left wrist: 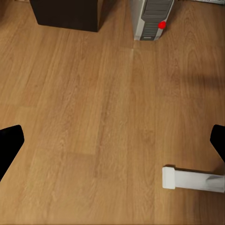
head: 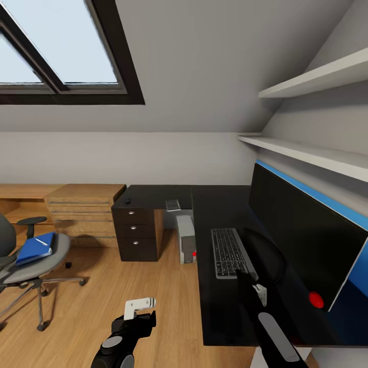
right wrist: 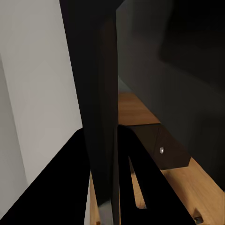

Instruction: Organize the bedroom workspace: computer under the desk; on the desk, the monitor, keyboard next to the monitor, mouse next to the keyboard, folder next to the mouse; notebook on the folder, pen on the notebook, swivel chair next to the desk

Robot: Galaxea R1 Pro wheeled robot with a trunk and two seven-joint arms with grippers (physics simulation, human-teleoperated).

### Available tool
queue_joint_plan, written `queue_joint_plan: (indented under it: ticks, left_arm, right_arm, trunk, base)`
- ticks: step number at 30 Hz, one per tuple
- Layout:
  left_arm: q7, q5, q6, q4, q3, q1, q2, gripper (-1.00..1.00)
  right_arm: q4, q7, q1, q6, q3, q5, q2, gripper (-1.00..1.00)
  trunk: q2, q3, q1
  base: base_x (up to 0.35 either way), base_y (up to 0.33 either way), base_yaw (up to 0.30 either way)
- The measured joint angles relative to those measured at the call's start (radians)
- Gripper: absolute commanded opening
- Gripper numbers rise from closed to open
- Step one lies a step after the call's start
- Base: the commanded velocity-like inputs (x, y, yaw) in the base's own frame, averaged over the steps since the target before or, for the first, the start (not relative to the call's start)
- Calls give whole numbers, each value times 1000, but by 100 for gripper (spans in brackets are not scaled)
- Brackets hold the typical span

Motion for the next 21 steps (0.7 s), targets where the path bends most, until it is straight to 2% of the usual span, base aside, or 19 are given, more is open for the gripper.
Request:
queue_joint_plan:
  ticks: [4,11,18,21]
  left_arm:
    - [0,0,-1,0,0,0,0,100]
    - [0,0,3,0,0,0,0,100]
    - [0,0,0,0,0,0,0,100]
    - [0,1,1,0,0,0,0,100]
  right_arm:
    - [0,-2,0,4,0,0,-2,-100]
    - [0,-10,0,39,2,0,-7,-100]
    - [-1,-11,0,43,2,0,-10,-100]
    - [-1,-10,0,43,2,0,-13,-100]
  trunk:
    - [0,0,0]
    - [0,0,0]
    - [0,0,0]
    - [0,0,0]
  base:
    - [205,-75,0]
    - [63,-12,0]
    - [280,-78,0]
    - [120,-65,0]
